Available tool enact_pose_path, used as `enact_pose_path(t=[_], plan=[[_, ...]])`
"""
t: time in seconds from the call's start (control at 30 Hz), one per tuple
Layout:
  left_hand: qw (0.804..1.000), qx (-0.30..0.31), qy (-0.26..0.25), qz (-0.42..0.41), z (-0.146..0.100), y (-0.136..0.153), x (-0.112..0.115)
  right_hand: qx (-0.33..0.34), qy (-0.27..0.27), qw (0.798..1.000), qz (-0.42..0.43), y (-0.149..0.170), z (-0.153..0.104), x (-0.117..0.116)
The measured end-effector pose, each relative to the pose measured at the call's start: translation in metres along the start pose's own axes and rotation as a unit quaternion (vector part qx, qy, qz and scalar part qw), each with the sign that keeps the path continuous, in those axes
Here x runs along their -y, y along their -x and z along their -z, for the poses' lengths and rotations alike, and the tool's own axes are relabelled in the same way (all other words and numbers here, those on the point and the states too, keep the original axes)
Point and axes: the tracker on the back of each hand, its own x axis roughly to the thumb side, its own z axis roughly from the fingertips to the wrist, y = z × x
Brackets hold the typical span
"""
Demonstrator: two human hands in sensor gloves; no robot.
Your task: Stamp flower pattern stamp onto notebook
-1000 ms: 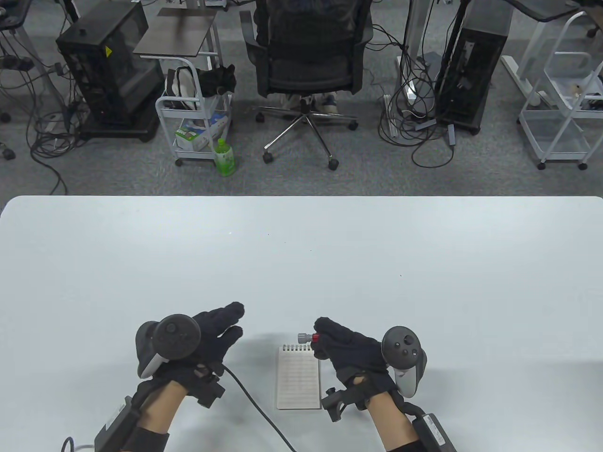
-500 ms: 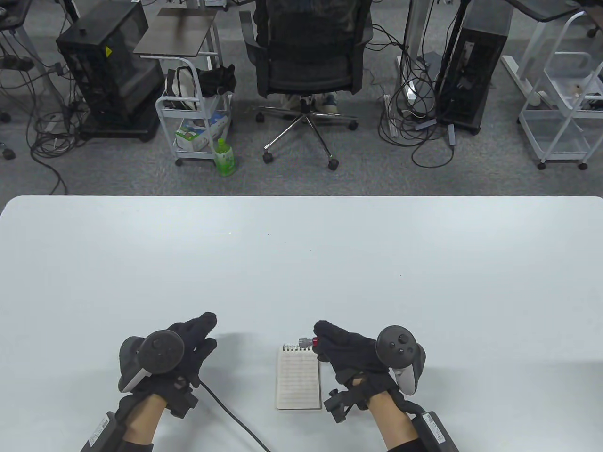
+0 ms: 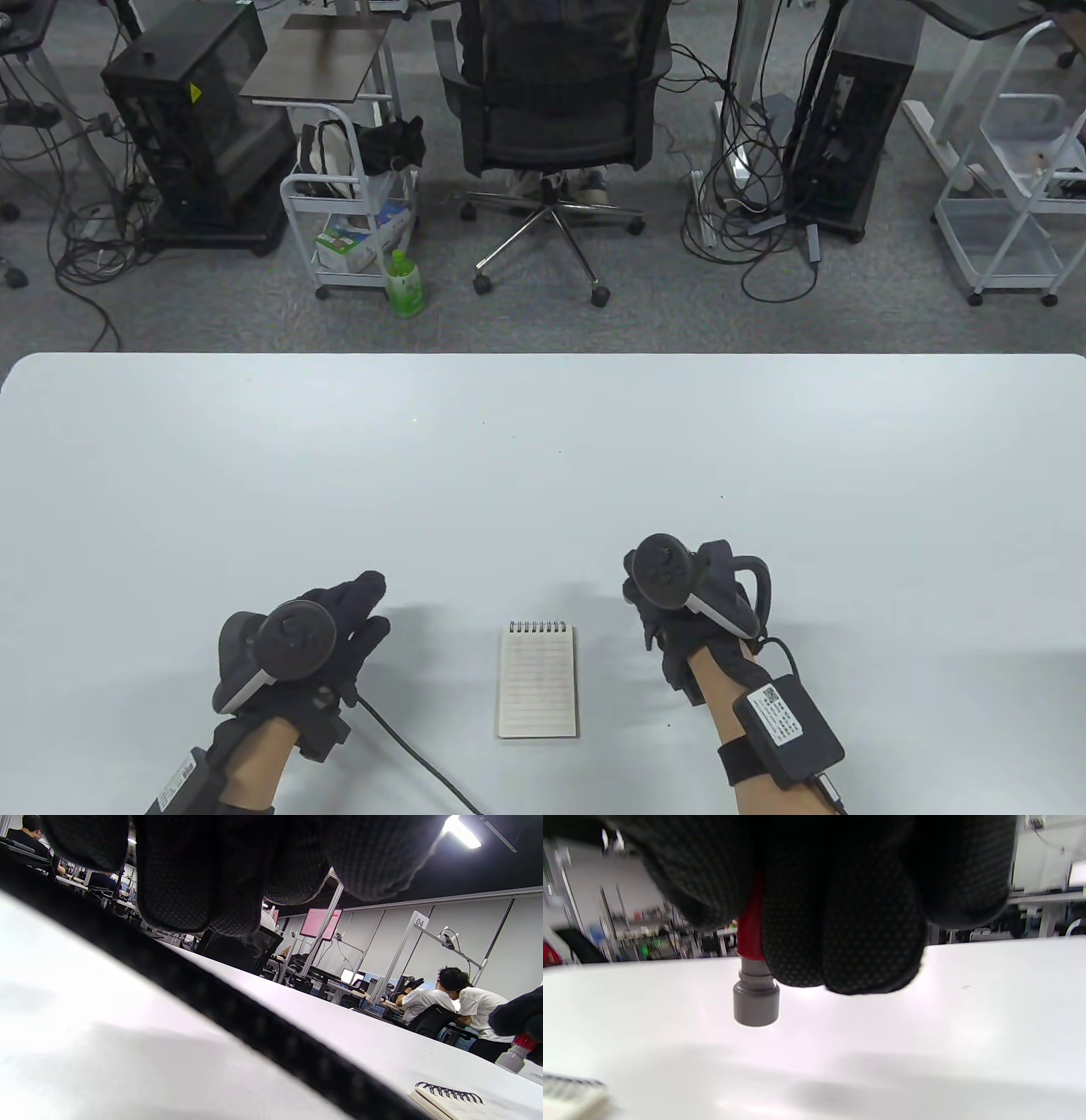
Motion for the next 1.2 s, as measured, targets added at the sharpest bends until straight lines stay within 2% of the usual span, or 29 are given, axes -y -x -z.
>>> enact_pose_path(t=[0.07, 0.17, 0.53, 0.77, 1.03, 1.2], plan=[[1.0, 0.0, 0.001, 0.0, 0.0, 0.0, 0.0, 0.005, -0.003, 0.999, -0.046, -0.001, 0.004, -0.002], [1.0, 0.0, 0.001, 0.0, 0.0, 0.0, 0.0, 0.0, -0.013, 0.998, -0.067, -0.002, 0.009, -0.009], [1.0, 0.006, 0.014, 0.009, 0.002, -0.002, 0.003, -0.007, -0.052, 0.996, -0.079, 0.0, 0.013, -0.03], [1.0, 0.007, 0.019, 0.013, 0.002, -0.002, 0.004, -0.001, -0.045, 0.995, -0.084, 0.0, 0.011, -0.026], [1.0, 0.01, 0.02, 0.02, 0.002, -0.004, 0.005, 0.008, 0.017, 0.999, -0.044, 0.008, -0.01, -0.003], [0.999, 0.014, 0.017, 0.029, 0.002, -0.005, 0.002, 0.016, 0.066, 0.998, 0.003, 0.017, -0.041, 0.003]])
